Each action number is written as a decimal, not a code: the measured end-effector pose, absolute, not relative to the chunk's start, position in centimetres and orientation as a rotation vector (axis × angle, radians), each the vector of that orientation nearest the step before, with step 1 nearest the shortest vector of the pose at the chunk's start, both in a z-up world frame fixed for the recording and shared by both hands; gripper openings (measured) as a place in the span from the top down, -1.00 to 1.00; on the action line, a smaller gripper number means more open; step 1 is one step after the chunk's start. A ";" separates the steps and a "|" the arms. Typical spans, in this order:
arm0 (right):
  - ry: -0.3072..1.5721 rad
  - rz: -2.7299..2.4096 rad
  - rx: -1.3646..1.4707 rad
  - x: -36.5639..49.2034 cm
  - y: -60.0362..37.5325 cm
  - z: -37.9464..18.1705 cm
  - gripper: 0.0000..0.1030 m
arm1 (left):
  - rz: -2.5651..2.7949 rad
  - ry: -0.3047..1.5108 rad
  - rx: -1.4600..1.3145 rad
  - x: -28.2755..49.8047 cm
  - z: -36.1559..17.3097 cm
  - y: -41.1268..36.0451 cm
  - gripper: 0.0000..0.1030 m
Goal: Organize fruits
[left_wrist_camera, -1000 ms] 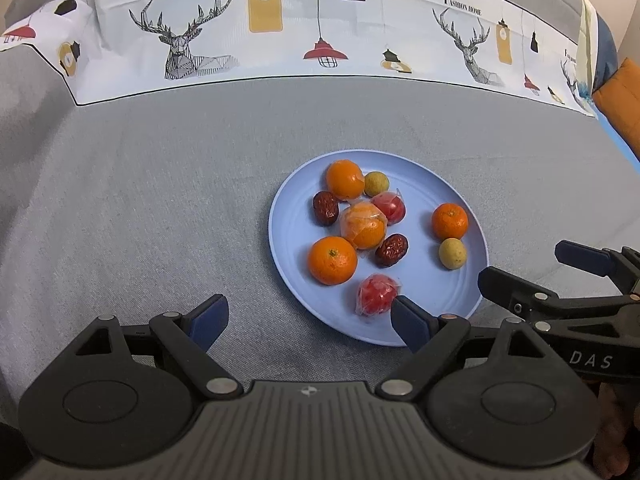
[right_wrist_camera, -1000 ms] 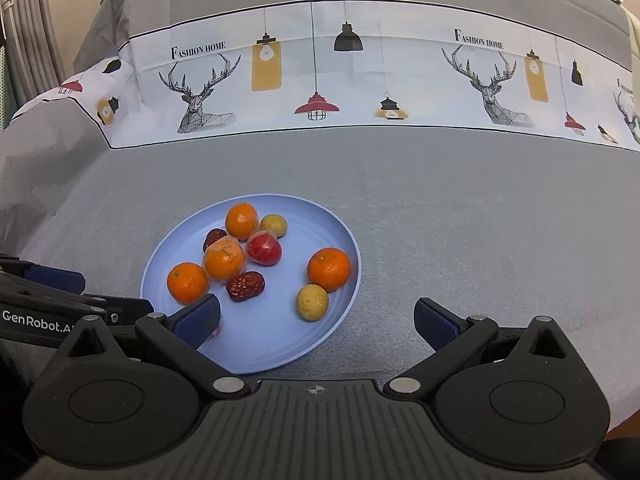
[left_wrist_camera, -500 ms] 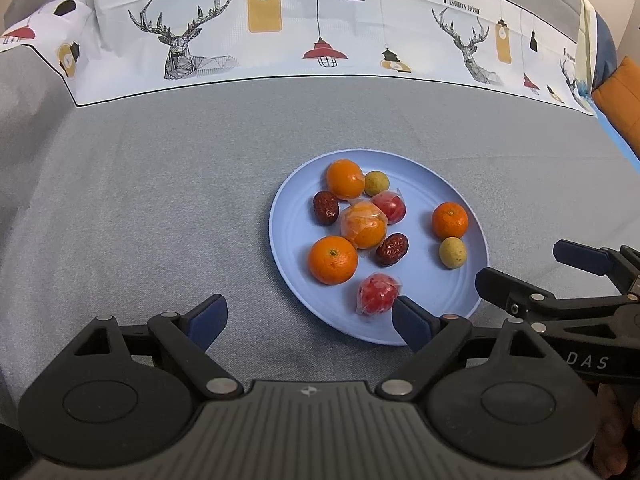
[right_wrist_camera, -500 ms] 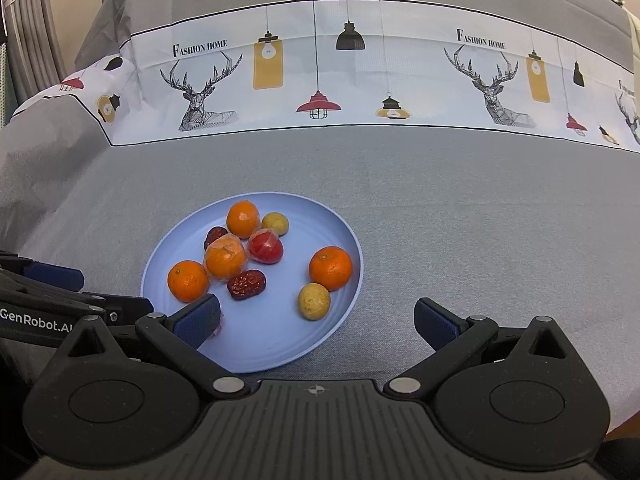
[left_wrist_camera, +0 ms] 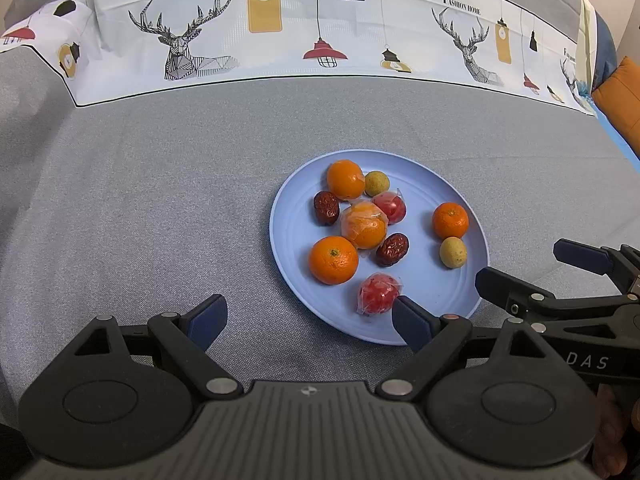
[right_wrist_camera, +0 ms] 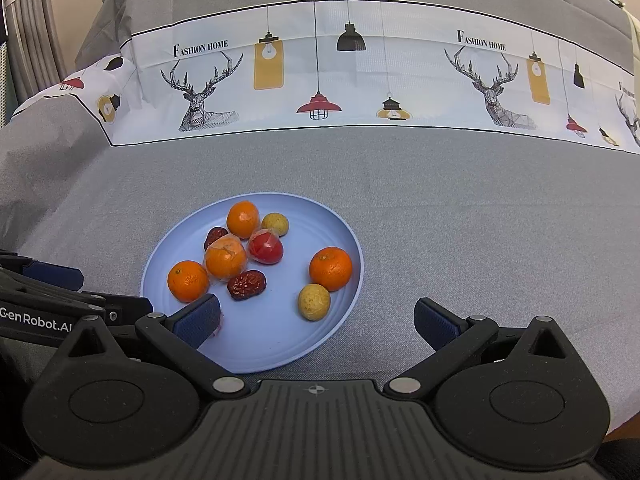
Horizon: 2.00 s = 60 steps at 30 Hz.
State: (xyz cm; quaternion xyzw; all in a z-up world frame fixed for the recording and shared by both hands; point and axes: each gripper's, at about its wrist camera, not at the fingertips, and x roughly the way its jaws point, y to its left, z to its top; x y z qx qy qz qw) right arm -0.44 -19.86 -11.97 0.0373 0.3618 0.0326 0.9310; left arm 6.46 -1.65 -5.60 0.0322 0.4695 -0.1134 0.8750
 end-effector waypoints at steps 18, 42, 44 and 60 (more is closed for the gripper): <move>0.741 0.067 0.076 -0.4 -19.8 -12.0 -0.99 | -0.237 0.982 0.067 6.4 -5.6 -1.6 -0.80; 0.740 0.066 0.075 -0.4 -19.8 -12.0 -0.99 | -0.236 0.983 0.067 6.5 -5.6 -1.6 -0.80; 0.740 0.066 0.075 -0.4 -19.8 -12.0 -0.99 | -0.236 0.983 0.067 6.5 -5.5 -1.6 -0.80; 0.722 0.062 0.079 -0.5 -19.9 -11.8 -0.99 | -0.245 0.979 0.054 6.5 -5.5 -1.5 -0.80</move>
